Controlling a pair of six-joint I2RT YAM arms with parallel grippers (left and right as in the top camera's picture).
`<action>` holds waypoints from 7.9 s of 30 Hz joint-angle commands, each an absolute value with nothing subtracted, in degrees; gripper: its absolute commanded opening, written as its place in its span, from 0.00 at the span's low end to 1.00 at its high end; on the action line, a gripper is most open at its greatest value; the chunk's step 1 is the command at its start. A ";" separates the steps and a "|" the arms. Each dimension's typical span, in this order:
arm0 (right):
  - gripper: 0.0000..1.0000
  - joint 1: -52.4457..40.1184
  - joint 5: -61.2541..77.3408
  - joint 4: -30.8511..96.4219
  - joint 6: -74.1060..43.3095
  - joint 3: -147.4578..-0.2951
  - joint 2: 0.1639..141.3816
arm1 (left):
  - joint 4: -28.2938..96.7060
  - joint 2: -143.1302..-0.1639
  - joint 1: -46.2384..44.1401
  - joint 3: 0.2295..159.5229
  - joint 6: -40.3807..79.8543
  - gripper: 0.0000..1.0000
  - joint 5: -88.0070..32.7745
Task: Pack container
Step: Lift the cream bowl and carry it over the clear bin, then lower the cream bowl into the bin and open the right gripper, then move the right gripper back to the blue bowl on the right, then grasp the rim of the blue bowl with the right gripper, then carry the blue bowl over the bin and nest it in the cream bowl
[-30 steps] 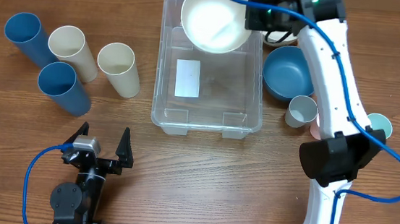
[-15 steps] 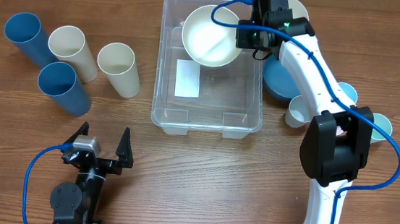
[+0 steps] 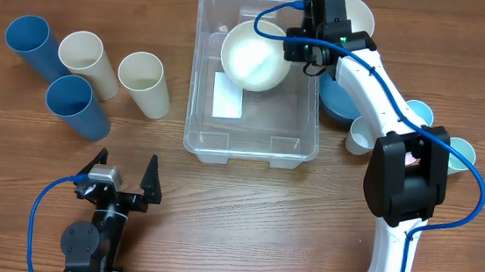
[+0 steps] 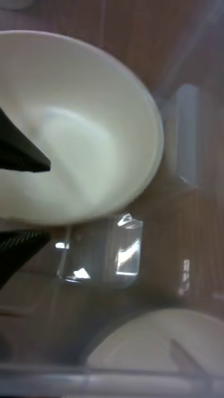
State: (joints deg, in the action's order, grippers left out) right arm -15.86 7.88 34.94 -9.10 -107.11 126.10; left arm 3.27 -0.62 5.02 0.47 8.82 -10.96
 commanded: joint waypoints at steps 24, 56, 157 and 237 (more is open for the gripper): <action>0.30 -25.30 19.88 78.43 0.95 -124.88 125.16 | 3.20 -0.25 5.61 0.27 9.21 1.00 -11.62; 0.28 -27.18 4.93 52.34 0.89 -107.09 127.55 | 3.20 -0.25 5.61 0.27 9.21 1.00 -11.62; 0.04 8.56 -2.76 72.97 -6.07 -123.50 137.45 | 3.20 -0.25 5.61 0.27 9.21 1.00 -11.62; 0.04 -20.14 3.49 63.96 -3.20 -141.67 137.60 | 3.20 -0.25 5.61 0.27 9.21 1.00 -11.62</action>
State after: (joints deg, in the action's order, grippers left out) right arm -20.27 2.79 64.49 -2.96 -141.82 138.17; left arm 3.25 -0.62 5.02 0.47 8.82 -10.96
